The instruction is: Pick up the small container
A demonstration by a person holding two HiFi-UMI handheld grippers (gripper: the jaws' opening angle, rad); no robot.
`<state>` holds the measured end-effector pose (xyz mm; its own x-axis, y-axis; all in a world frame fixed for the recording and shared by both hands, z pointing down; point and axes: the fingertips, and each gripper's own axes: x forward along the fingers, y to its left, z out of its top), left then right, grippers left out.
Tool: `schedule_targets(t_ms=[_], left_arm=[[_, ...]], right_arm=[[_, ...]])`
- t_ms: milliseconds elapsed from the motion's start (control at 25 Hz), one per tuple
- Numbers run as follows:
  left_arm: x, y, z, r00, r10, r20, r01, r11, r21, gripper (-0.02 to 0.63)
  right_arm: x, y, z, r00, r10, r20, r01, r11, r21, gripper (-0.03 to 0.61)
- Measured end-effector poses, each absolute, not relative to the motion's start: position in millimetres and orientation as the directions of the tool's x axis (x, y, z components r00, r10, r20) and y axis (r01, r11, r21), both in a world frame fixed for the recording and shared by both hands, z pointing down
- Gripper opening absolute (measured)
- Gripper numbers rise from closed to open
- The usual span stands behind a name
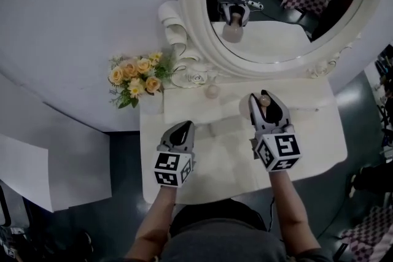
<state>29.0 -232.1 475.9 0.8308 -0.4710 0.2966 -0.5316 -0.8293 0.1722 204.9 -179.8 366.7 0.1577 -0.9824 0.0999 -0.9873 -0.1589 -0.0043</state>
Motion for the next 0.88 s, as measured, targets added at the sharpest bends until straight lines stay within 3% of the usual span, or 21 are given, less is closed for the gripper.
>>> schedule_targets(t_ms=[880], left_arm=[[58.4,-216.3,449.6,0.841,-0.475,0.259,-0.511,-0.854,0.097,0.008]], right_arm=[[223.7,-102.4,317.8,0.198,-0.98,-0.029,-0.979,-0.196,-0.049,0.138]])
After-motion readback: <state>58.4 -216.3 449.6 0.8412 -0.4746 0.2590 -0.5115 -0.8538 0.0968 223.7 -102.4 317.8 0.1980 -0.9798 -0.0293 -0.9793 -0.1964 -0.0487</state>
